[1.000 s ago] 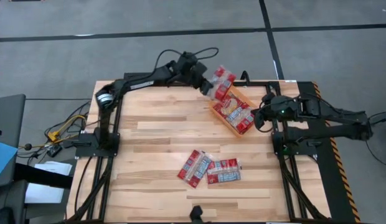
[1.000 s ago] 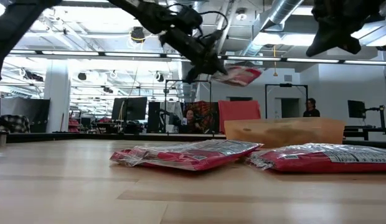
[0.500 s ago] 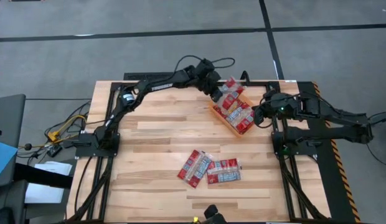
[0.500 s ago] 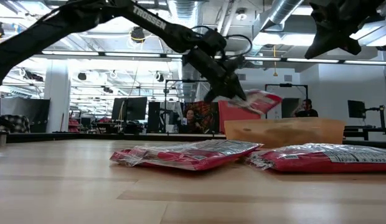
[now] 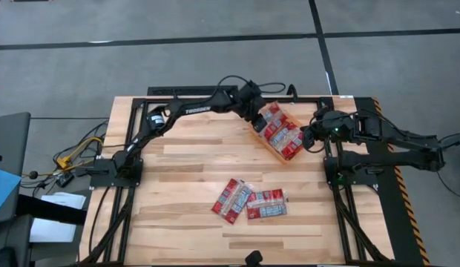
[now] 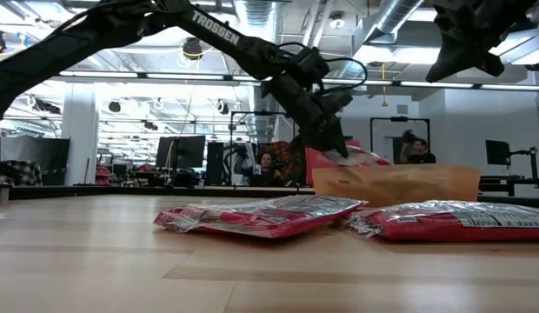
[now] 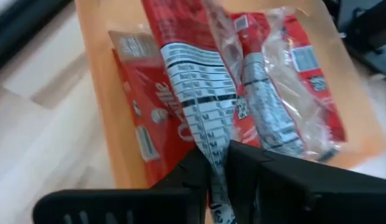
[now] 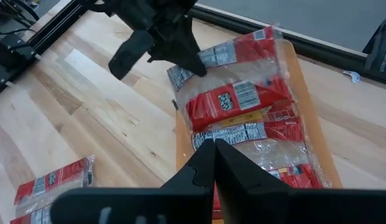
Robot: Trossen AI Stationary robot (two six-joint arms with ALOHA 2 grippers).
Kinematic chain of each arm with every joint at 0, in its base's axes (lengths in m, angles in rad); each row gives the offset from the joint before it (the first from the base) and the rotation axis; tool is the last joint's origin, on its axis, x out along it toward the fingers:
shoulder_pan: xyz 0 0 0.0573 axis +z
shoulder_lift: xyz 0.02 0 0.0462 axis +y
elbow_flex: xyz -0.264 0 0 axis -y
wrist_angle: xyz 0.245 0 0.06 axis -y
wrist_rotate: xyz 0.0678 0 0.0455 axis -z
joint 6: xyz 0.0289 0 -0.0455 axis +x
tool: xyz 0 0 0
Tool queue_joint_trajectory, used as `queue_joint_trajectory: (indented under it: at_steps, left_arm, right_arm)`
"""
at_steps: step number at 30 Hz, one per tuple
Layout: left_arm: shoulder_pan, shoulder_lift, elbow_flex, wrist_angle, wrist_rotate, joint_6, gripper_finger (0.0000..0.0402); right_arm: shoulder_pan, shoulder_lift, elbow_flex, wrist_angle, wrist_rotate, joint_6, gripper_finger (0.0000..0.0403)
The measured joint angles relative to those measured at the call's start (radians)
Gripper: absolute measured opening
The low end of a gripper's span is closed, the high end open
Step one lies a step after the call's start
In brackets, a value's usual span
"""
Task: Sort popcorn bags into baskets
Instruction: Put the popcorn bag into the orange transparent bin
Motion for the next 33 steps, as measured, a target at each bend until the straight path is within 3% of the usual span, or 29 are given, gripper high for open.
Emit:
queue_joint_trajectory:
  at_steps: [5,11,18,23,27,30,33]
  left_arm:
    - [-0.009,0.000,0.000,0.041,-0.028,0.055,0.0077]
    - [-0.008,-0.001,0.000,0.009,0.018,0.038,0.0169]
    - [0.031,-0.008,0.133,-0.239,0.018,0.111,0.0246]
    - [0.056,-0.009,0.303,-0.541,0.102,0.183,0.0255]
    - [0.031,-0.093,0.241,-0.797,0.237,0.229,0.0244]
    - [-0.024,-0.142,0.202,-0.984,0.216,0.284,0.0235]
    - [-0.108,-0.184,0.120,-0.992,0.198,0.249,0.0230]
  right_arm:
    - [0.000,0.000,0.000,0.000,-0.001,-0.008,0.0027]
    - [0.000,0.000,0.000,0.000,-0.001,-0.014,0.0035]
    - [0.000,0.000,0.000,0.000,0.000,-0.045,0.0040]
    - [0.000,0.000,0.000,0.000,-0.019,-0.055,0.0038]
    - [0.015,0.000,0.000,-0.011,-0.072,-0.078,0.0040]
    - [0.033,0.000,0.000,-0.035,-0.072,-0.083,0.0040]
    - [0.050,0.000,0.000,-0.053,-0.072,-0.087,0.0038]
